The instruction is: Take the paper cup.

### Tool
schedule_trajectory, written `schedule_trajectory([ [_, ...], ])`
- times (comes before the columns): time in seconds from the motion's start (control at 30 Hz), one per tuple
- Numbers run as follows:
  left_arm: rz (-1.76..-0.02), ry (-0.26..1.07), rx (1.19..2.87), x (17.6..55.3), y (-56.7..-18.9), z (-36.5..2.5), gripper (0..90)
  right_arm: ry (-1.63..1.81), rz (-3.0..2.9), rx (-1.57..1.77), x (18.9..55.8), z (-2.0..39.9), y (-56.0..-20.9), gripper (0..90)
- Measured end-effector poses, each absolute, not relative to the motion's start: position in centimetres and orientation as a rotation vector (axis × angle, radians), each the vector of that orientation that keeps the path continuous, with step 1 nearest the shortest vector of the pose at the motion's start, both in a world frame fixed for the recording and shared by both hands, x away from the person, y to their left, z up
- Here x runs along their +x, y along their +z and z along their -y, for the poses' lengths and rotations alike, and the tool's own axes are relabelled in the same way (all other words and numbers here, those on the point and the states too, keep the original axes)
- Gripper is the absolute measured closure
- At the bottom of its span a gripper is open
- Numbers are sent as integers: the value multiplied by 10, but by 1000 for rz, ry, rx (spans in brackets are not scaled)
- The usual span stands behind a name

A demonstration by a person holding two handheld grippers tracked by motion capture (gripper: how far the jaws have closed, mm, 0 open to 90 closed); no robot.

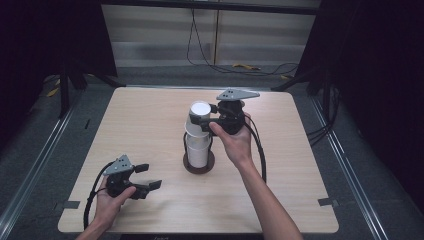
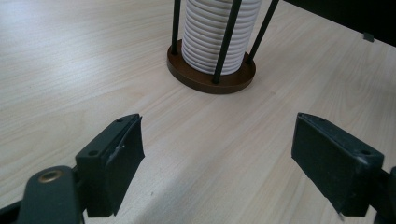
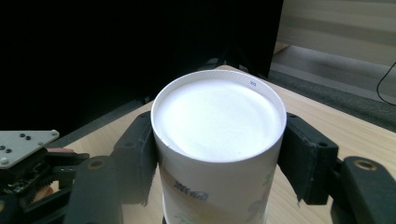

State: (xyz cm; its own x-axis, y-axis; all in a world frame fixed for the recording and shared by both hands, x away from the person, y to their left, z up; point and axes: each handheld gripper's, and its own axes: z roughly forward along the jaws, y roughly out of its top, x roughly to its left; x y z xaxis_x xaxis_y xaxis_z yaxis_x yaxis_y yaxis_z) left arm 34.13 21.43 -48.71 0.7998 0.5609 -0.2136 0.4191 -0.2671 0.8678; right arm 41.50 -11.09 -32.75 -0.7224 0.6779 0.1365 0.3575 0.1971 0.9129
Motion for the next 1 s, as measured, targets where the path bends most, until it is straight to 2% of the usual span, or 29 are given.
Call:
schedule_trajectory([
  [1.0, -677, 134, 1904, 350, -464, -187, 177, 1600, -2110, 944, 405, 126, -306, 354],
])
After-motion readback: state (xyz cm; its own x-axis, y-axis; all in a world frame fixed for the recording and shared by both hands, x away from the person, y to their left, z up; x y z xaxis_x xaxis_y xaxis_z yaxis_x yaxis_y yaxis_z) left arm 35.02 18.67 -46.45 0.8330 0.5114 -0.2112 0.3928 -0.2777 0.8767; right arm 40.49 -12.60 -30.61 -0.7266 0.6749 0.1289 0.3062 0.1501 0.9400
